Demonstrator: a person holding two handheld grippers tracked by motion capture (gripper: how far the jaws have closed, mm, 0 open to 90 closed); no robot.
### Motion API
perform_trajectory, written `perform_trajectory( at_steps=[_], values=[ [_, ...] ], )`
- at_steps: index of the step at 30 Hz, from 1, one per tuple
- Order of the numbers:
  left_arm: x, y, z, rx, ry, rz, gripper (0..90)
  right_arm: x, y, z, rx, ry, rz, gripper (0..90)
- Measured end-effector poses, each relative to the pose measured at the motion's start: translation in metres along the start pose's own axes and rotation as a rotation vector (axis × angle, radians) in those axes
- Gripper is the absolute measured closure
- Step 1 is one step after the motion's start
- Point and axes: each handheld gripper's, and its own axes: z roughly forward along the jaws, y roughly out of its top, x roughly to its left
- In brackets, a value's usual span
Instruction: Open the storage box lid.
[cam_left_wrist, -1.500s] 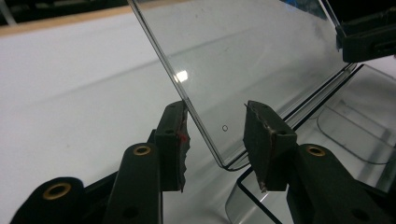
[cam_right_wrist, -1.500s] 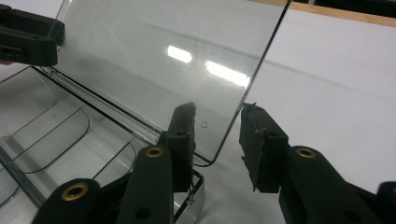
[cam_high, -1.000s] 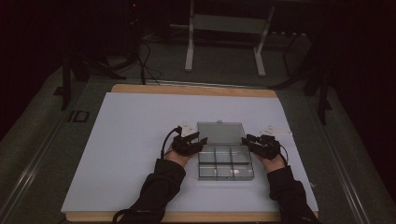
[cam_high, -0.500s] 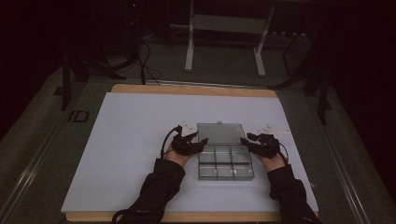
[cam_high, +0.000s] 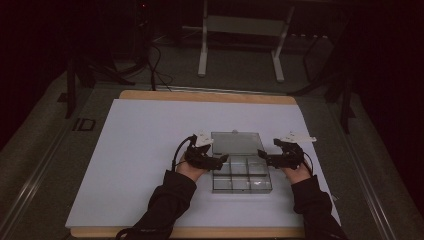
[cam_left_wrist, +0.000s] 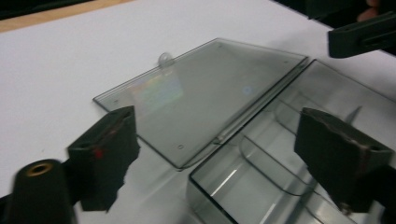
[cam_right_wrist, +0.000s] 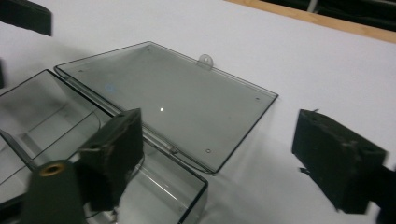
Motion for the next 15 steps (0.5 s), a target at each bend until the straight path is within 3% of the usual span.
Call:
perform_trajectory(
  at_steps=[5,15],
  values=[
    [-0.003,-0.003,-0.004,-0.005,-0.017,0.005,2.9,-0.002,-0.002,-0.007,-0.013,-0.001,0.012,15.7],
    [-0.005,-0.012,-0.012,0.016,-0.035,0.022,2.9,-0.002,-0.006,-0.024,-0.02,-0.003,-0.014,15.6]
  ],
)
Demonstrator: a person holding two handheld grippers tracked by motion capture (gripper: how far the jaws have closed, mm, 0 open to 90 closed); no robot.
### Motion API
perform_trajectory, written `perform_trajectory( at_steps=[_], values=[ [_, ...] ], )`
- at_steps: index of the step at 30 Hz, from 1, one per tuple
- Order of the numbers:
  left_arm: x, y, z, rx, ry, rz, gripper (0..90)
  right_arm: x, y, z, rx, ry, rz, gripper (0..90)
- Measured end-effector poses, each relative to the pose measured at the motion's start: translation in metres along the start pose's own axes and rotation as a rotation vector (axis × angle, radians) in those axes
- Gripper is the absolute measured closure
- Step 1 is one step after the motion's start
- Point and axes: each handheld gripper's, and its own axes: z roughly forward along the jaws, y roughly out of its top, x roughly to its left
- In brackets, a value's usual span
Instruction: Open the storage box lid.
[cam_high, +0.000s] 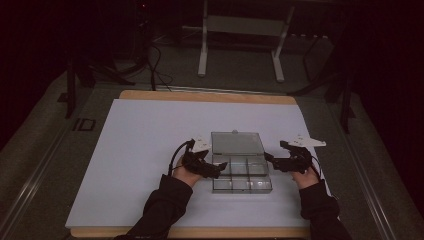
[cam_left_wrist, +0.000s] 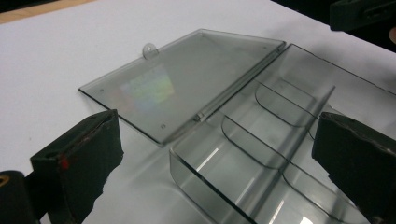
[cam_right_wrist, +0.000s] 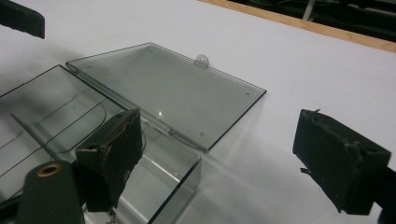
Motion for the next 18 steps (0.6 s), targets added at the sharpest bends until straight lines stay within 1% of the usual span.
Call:
perform_trajectory(
  at_steps=[1,2,5,6,7,10,11,12,14,15,16,17,18],
  values=[
    [0.0,-0.002,-0.001,0.009,-0.007,0.001,2.9,0.001,-0.001,-0.002,0.001,0.002,-0.004,15.6],
    [0.0,-0.004,-0.002,0.008,-0.009,0.004,2.9,0.002,-0.002,-0.005,0.001,0.008,-0.013,15.6],
    [-0.001,-0.006,-0.004,0.008,-0.006,0.01,2.9,0.003,-0.004,-0.008,0.003,0.011,-0.017,15.6],
    [-0.002,-0.008,-0.008,0.005,-0.005,0.014,2.9,0.004,-0.006,-0.013,0.0,0.015,-0.022,15.7],
    [-0.002,-0.009,-0.009,0.005,-0.004,0.014,2.9,0.004,-0.007,-0.015,0.002,0.019,-0.021,15.7],
    [-0.005,-0.011,-0.014,0.004,-0.002,0.035,3.0,0.005,-0.011,-0.02,0.007,0.022,-0.026,15.8],
    [-0.005,-0.011,-0.014,0.004,-0.002,0.035,2.9,0.005,-0.011,-0.02,0.007,0.022,-0.026,15.8],
    [-0.007,-0.013,-0.016,0.006,0.0,0.043,2.9,0.005,-0.014,-0.024,0.006,0.027,-0.028,15.8],
    [-0.008,-0.017,-0.019,0.009,-0.009,0.046,3.0,0.005,-0.017,-0.026,0.008,0.029,-0.032,15.8],
    [-0.008,-0.017,-0.019,0.009,-0.009,0.046,3.0,0.005,-0.018,-0.027,0.006,0.032,-0.035,15.8],
    [-0.009,-0.022,-0.022,0.011,-0.01,0.046,2.9,0.005,-0.02,-0.029,0.008,0.03,-0.038,15.8],
    [-0.009,-0.022,-0.022,0.011,-0.01,0.046,3.0,0.005,-0.021,-0.03,0.007,0.03,-0.042,15.8],
    [-0.01,-0.025,-0.025,0.014,-0.007,0.041,3.0,0.005,-0.023,-0.031,0.007,0.032,-0.042,15.8]
  ],
)
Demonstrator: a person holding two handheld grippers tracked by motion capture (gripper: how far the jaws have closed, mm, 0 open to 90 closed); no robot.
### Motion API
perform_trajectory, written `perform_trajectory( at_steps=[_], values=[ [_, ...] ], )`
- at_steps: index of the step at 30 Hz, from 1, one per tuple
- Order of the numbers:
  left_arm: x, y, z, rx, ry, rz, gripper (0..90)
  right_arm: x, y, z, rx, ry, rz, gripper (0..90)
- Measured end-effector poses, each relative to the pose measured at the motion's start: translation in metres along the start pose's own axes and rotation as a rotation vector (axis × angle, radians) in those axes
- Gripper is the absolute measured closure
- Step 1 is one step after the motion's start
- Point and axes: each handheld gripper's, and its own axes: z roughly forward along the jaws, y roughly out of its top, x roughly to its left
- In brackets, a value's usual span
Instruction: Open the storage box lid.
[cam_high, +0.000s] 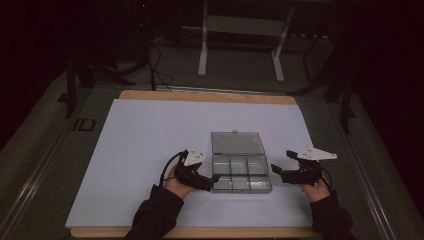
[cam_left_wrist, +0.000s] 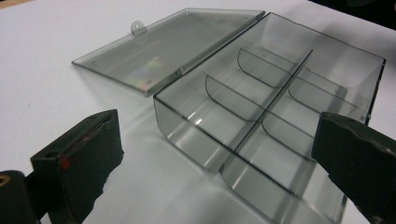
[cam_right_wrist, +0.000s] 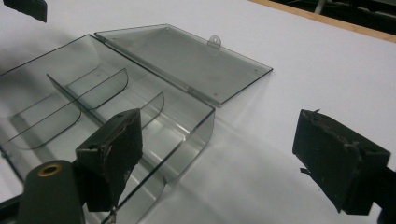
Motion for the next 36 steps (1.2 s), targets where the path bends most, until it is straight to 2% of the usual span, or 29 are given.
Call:
perform_trajectory(
  at_steps=[6,9,19,25,36],
  values=[
    [-0.002,-0.008,-0.008,-0.001,0.001,0.004,3.0,0.001,-0.007,-0.006,0.002,0.0,-0.002,15.8],
    [-0.003,-0.013,-0.011,0.002,0.002,0.003,3.0,0.002,-0.013,-0.011,-0.014,-0.006,0.014,15.8],
    [-0.006,-0.03,-0.024,0.012,0.006,0.002,2.9,0.005,-0.029,-0.02,0.004,-0.017,-0.002,15.8],
    [-0.007,-0.039,-0.03,0.012,0.026,-0.001,2.9,0.008,-0.04,-0.025,0.004,-0.03,0.0,15.7],
    [-0.009,-0.056,-0.034,0.055,0.058,0.002,2.9,0.004,-0.06,-0.03,0.032,-0.068,0.008,15.0]
  ],
)
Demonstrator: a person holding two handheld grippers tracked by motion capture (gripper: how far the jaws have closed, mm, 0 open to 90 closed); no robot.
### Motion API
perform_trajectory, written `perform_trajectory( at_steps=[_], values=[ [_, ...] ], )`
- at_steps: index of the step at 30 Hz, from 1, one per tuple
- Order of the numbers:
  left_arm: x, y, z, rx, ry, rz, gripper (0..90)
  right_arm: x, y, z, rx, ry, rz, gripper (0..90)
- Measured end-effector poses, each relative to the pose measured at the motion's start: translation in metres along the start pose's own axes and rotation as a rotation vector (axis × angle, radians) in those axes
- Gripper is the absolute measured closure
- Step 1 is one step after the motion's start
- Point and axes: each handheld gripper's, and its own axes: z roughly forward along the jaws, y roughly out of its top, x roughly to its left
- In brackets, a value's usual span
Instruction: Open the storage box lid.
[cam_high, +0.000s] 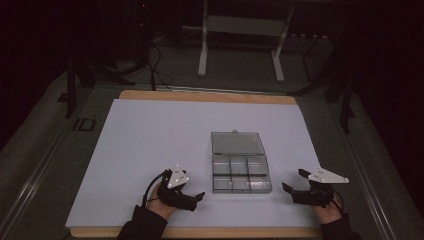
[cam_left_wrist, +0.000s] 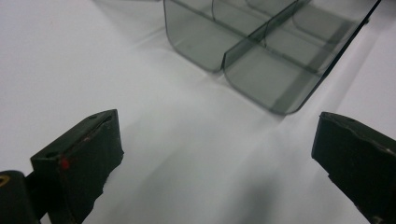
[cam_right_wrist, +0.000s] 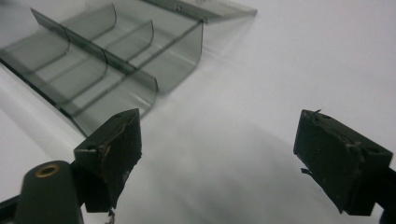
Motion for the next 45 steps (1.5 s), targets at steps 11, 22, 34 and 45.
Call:
perform_trajectory(
  at_steps=[11,22,34,45],
  values=[
    [0.002,-0.008,-0.008,0.024,0.051,0.001,2.9,-0.006,-0.017,-0.006,0.01,-0.054,0.01,14.8],
    [0.001,-0.013,-0.013,0.037,0.113,0.018,2.9,-0.009,-0.024,-0.007,0.008,-0.092,0.015,14.6],
    [-0.004,-0.016,-0.014,0.012,0.121,0.07,2.9,-0.008,-0.026,-0.007,-0.001,-0.105,0.018,14.8],
    [-0.005,-0.016,-0.014,0.012,0.123,0.075,2.9,-0.006,-0.025,-0.004,0.027,-0.111,0.005,15.3]
  ],
)
